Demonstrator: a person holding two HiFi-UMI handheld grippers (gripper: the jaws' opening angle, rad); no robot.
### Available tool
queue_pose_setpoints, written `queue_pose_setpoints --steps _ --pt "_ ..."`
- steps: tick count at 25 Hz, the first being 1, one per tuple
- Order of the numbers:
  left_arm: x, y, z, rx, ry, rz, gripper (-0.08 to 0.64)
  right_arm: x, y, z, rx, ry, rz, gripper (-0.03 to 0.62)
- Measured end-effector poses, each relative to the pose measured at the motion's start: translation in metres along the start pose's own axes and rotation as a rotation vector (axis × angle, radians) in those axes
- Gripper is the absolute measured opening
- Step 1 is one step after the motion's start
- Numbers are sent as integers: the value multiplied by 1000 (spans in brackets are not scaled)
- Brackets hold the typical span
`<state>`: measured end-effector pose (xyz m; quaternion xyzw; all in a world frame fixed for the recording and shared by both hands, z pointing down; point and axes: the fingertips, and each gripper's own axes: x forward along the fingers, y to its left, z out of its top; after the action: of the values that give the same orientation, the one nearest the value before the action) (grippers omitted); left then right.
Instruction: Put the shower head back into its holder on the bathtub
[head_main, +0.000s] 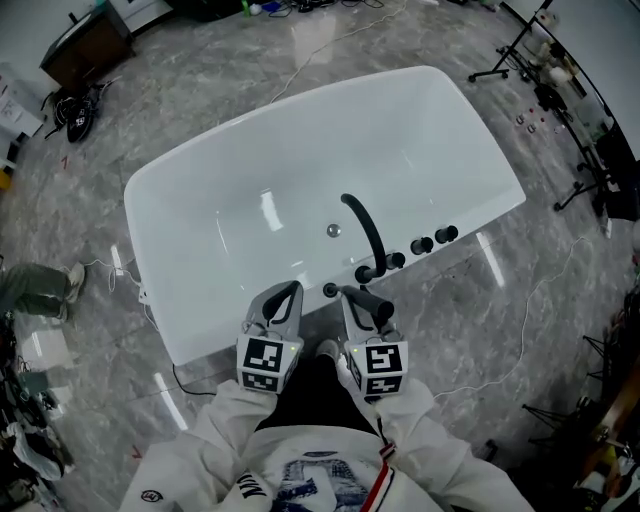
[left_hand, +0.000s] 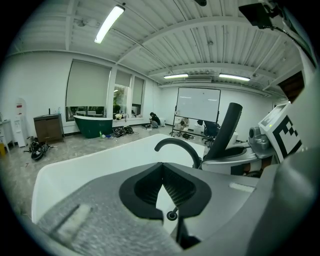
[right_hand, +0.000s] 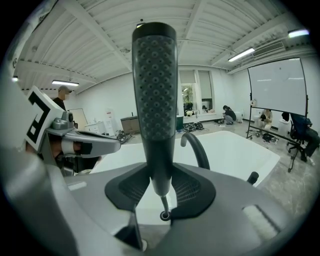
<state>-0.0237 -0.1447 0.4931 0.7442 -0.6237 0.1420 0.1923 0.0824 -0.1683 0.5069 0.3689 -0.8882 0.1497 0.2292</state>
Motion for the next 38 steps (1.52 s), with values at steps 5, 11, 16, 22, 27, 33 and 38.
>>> queue_pose_setpoints --steps 5,11,16,22,27,33,38 --pt "12 3 -17 -17 8 -12 0 9 5 -25 -1 40 6 138" --pt "21 7 -33 -25 12 -27 0 22 7 -38 -2 58 -8 137" --pt "27 12 -46 -40 14 -26 0 30 4 -47 -4 75 -20 137" --pt "34 11 -57 -47 9 -35 0 39 5 -58 -3 89 -26 137" --pt "43 17 -67 -50 11 -25 -1 49 6 -68 -18 101 -28 138" --pt "52 18 -88 -47 33 -27 0 58 2 -80 3 109 -40 138" --pt "58 18 -105 -55 52 -29 -2 65 1 -97 11 128 -42 137"
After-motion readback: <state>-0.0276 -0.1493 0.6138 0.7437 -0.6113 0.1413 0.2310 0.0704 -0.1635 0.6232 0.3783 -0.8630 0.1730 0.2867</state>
